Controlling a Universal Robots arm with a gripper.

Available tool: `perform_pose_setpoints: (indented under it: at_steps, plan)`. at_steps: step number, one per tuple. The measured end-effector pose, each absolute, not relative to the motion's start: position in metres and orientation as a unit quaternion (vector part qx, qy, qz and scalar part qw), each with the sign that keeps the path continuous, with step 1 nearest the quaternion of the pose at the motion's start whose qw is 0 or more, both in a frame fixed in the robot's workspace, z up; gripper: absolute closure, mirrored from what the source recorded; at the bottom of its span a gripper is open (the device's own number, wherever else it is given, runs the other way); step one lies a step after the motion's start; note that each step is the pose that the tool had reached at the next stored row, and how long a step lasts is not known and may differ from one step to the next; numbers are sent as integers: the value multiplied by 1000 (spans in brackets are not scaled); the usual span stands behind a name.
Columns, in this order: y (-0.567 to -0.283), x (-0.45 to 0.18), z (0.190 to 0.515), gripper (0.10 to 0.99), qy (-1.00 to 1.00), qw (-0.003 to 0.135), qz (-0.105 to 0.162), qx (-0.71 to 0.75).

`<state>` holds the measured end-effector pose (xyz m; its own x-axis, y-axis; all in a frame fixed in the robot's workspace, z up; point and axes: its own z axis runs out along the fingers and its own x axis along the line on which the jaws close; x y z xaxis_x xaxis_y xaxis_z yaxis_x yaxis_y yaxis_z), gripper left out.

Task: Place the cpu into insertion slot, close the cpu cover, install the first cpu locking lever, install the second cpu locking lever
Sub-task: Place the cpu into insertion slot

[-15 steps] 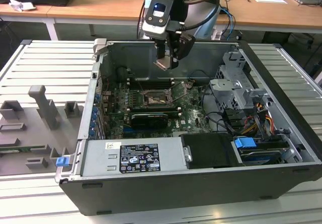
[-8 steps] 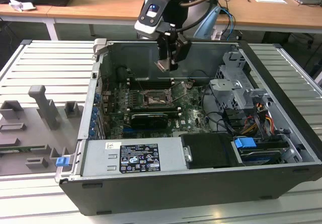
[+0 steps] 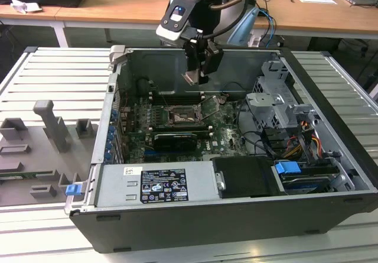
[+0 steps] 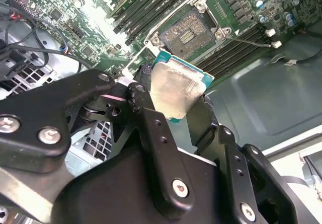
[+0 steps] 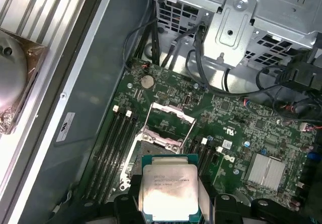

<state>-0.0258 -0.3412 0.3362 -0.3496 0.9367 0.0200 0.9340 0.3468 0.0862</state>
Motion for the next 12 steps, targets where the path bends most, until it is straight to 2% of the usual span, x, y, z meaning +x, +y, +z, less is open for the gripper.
perform_pose_setpoints:
  at_steps: [12]
  plan:
    - [-341, -26, 330, 561, 819, 17, 41, 572]
